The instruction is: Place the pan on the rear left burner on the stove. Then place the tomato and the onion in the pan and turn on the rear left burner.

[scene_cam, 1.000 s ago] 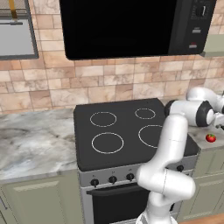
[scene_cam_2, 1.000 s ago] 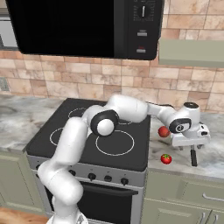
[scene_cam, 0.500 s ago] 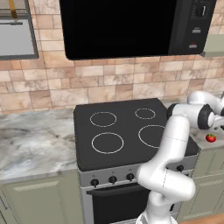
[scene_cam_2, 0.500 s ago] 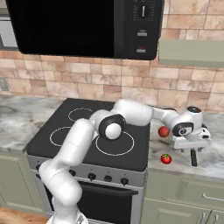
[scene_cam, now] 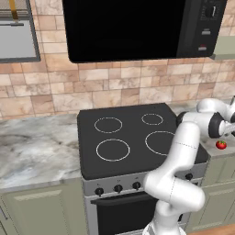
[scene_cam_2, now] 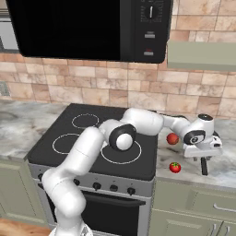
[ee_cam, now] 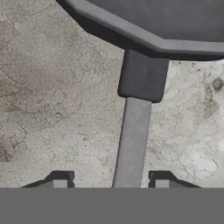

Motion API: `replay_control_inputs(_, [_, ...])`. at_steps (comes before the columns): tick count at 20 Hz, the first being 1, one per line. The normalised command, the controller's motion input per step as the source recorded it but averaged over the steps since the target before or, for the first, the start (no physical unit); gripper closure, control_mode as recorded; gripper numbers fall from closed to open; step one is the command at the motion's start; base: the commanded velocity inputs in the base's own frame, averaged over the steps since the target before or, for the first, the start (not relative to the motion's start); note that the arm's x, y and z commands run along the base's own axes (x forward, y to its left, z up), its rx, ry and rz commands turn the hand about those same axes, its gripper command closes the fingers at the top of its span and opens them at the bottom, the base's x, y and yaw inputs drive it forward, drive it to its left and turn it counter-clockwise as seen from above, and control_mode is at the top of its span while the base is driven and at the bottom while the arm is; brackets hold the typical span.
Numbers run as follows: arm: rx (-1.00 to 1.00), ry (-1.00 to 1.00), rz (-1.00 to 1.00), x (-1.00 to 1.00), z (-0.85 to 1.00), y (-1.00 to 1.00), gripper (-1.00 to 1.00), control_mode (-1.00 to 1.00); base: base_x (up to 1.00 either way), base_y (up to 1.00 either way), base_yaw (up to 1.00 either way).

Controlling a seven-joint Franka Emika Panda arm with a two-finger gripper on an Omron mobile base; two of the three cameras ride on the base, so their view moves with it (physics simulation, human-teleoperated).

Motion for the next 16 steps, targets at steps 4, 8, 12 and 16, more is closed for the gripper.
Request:
replay_control_inputs(4, [0.0,0.0,0.0,0.0,0.0,0.0,1.0,-1.0,0.0,0.0,0.0])
replay_control_inputs(8, [0.0,0.0,0.0,-0.07,0.01,0.06,1.0,-1.0,0.0,0.0,0.0])
replay_control_inputs(12, [0.0,-0.03,-0.02,-0.33,0.17,0.3,1.0,-1.0,0.0,0.0,0.0])
replay_control_inputs(16, [-0.02,-0.13,-0.02,-0.38,0.38,0.45,1.0,-1.0,0.0,0.0,0.0])
